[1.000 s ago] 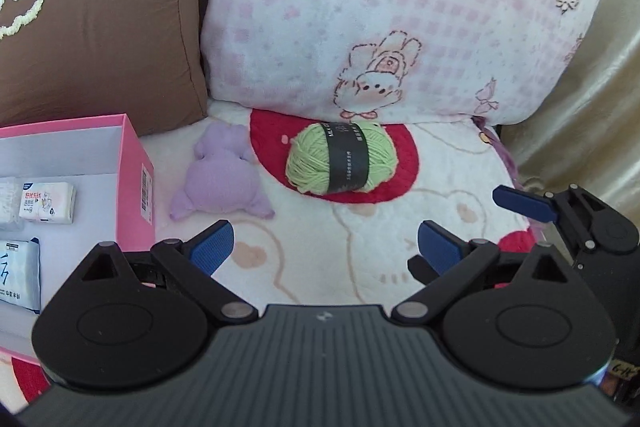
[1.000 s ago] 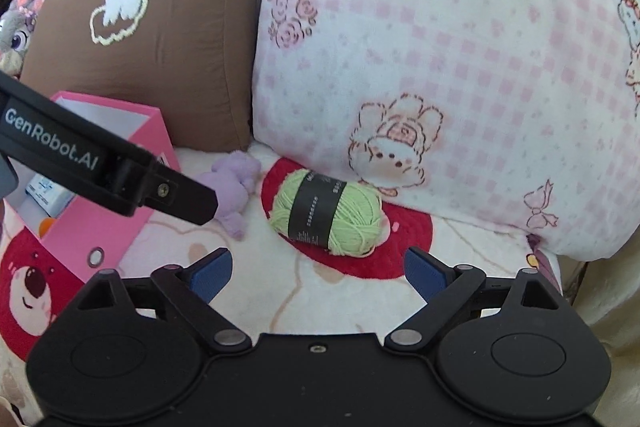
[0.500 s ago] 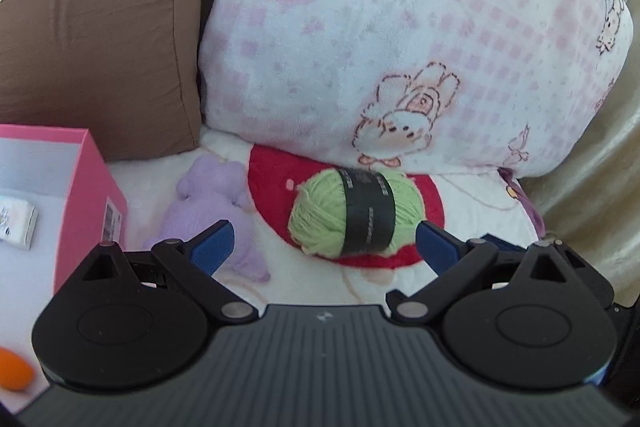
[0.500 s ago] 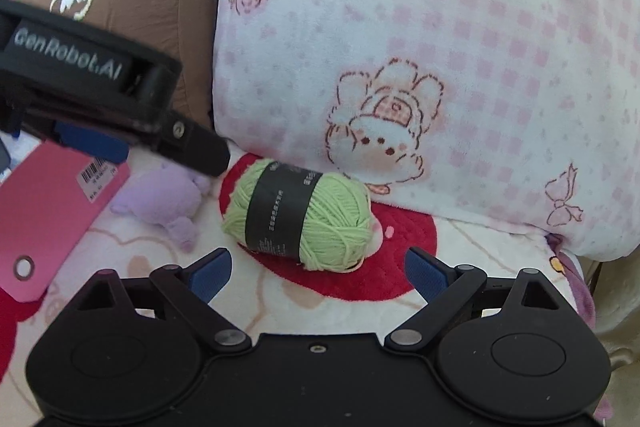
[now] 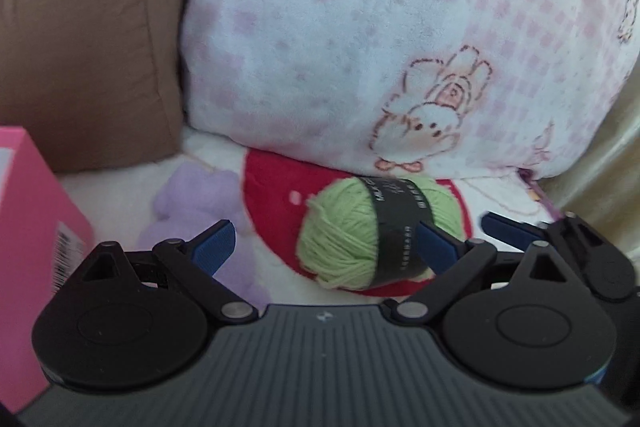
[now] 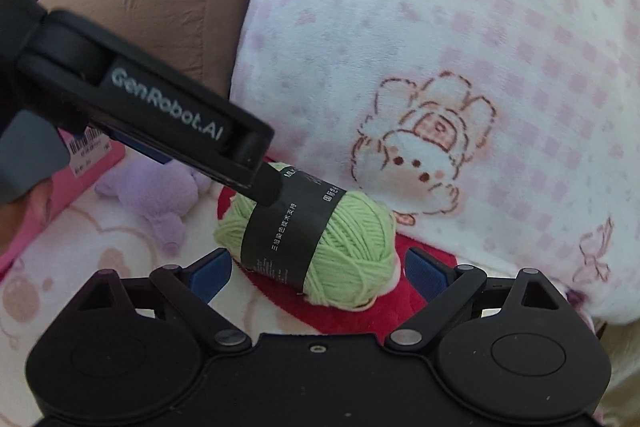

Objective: Organize objects
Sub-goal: 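Move the left gripper down to the green yarn ball, then close the left gripper on the green yarn ball's black band, then lift the green yarn ball up with the left gripper, then carry the yarn ball over the pink box and lower it inside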

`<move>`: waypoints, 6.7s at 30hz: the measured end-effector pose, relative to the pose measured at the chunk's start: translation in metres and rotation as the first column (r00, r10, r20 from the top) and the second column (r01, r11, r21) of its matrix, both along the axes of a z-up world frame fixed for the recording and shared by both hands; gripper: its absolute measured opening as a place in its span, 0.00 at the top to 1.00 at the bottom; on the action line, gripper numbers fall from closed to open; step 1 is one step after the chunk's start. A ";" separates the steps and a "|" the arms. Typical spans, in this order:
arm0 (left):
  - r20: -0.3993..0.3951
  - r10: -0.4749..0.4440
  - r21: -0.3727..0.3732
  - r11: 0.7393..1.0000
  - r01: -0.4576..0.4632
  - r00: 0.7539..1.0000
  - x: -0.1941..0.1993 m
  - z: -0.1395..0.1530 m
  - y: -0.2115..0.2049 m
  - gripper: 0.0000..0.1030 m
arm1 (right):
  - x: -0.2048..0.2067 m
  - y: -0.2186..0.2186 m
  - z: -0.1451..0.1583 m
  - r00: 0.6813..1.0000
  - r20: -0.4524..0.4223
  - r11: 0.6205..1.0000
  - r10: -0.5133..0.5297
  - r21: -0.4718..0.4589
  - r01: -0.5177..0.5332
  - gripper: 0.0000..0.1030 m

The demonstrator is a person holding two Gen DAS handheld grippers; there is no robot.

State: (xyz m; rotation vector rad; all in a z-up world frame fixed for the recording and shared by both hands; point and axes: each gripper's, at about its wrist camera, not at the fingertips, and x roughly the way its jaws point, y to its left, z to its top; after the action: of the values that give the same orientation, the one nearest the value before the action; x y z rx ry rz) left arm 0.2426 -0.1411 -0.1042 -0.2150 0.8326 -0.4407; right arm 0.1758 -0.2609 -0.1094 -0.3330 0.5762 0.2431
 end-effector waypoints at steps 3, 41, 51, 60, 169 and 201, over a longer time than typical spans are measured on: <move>-0.011 0.000 -0.052 0.999 0.000 1.000 0.004 -0.005 0.001 0.09 | 0.010 -0.005 -0.004 0.999 -0.019 0.997 -0.026 0.071 0.027 0.08; -0.143 -0.169 -0.330 0.937 0.114 0.975 -0.027 -0.014 0.011 0.49 | -0.022 -0.026 0.029 0.988 -0.146 0.970 0.054 0.242 -0.017 0.18; -0.164 -0.166 -0.275 0.954 0.117 0.972 -0.048 -0.022 0.010 0.50 | -0.036 -0.029 0.035 0.972 -0.211 0.969 0.105 0.241 -0.053 0.18; -0.120 -0.097 -0.226 0.972 0.068 0.988 -0.042 -0.034 0.013 0.46 | -0.020 -0.046 0.009 0.971 -0.240 0.991 0.019 0.132 0.013 0.13; -0.069 0.017 0.023 1.000 -0.015 0.997 -0.158 0.164 0.248 0.51 | -0.123 0.197 0.189 0.905 -0.133 0.903 0.405 0.217 -0.372 0.40; -0.298 0.143 0.008 0.989 -0.148 0.944 -0.039 0.019 0.306 0.51 | -0.005 0.261 0.049 0.830 -0.423 0.916 0.364 0.326 -0.236 0.43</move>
State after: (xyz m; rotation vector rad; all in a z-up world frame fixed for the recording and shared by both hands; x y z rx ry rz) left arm 0.2033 0.1654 -0.0850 -0.3605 1.1014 -0.2780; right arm 0.1704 0.0006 -0.0601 -0.1005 0.9698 0.7194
